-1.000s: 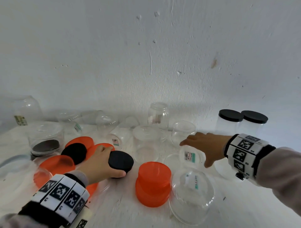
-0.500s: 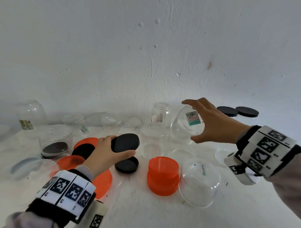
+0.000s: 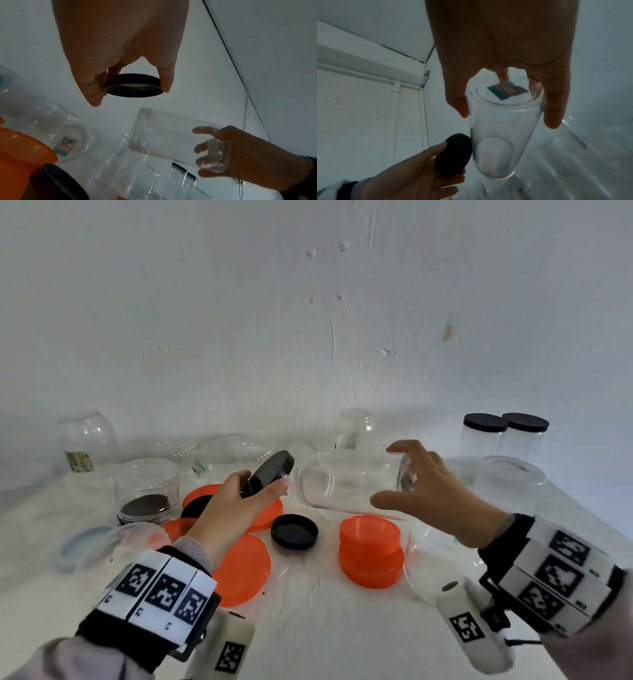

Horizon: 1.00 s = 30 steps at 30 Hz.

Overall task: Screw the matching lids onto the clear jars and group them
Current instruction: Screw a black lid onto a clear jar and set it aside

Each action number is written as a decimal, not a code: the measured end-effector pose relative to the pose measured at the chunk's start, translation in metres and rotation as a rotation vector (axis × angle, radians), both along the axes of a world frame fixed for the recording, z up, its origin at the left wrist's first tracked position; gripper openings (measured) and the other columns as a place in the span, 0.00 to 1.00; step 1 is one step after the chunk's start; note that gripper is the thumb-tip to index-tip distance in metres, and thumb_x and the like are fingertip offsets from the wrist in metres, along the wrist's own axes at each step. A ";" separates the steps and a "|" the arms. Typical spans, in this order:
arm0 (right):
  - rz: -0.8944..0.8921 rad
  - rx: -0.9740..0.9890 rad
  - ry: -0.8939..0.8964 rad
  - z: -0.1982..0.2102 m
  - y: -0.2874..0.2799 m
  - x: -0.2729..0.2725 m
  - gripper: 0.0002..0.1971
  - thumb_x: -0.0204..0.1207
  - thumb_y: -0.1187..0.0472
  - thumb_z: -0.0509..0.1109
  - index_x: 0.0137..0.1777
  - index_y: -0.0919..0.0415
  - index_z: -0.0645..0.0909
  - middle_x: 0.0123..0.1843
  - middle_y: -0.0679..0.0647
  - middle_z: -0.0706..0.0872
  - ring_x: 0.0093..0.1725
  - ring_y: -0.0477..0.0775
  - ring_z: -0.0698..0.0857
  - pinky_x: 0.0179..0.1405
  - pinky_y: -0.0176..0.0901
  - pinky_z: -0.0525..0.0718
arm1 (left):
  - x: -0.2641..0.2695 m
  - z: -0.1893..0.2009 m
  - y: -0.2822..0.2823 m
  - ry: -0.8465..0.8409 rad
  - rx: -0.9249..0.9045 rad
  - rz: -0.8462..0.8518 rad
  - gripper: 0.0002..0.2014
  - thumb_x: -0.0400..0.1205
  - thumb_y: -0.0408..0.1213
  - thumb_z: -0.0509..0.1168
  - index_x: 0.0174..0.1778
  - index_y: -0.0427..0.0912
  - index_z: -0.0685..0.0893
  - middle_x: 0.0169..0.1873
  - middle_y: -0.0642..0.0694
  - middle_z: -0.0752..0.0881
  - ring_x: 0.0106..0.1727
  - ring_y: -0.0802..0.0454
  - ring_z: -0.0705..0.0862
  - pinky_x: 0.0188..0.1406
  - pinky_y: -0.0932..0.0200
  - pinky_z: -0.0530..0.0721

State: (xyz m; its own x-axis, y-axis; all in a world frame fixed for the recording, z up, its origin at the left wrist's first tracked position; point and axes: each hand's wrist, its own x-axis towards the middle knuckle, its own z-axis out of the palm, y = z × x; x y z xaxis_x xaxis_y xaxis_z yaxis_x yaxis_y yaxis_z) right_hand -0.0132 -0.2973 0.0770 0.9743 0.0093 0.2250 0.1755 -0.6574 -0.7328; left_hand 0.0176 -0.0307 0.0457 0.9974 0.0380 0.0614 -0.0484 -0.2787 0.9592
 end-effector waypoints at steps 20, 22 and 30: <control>0.102 0.347 0.530 -0.076 0.058 0.000 0.38 0.51 0.54 0.85 0.61 0.58 0.72 0.49 0.53 0.79 0.47 0.53 0.81 0.49 0.43 0.80 | -0.010 0.013 -0.003 -0.117 -0.109 -0.092 0.15 0.70 0.56 0.72 0.47 0.59 0.77 0.47 0.56 0.83 0.47 0.63 0.81 0.40 0.67 0.74; 0.095 0.214 0.531 -0.081 0.060 0.002 0.36 0.55 0.55 0.86 0.60 0.52 0.70 0.49 0.49 0.79 0.47 0.48 0.80 0.48 0.39 0.79 | -0.011 0.013 -0.003 -0.114 -0.109 -0.106 0.14 0.70 0.56 0.73 0.46 0.60 0.77 0.48 0.58 0.83 0.49 0.64 0.81 0.41 0.66 0.75; 0.181 -0.002 0.528 -0.091 0.063 0.011 0.49 0.56 0.57 0.87 0.74 0.52 0.60 0.66 0.47 0.76 0.68 0.48 0.75 0.67 0.41 0.75 | -0.015 0.012 -0.007 -0.164 -0.057 -0.181 0.13 0.72 0.49 0.74 0.47 0.59 0.77 0.48 0.59 0.83 0.39 0.79 0.81 0.30 0.82 0.75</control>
State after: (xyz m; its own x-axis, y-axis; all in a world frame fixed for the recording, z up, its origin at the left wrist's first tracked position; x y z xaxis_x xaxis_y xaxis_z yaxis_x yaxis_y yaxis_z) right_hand -0.0026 -0.2339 -0.0135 0.9375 0.1871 -0.2933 -0.1048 -0.6520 -0.7509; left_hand 0.0024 -0.0374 0.0572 0.9651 -0.1325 0.2258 -0.2489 -0.1970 0.9483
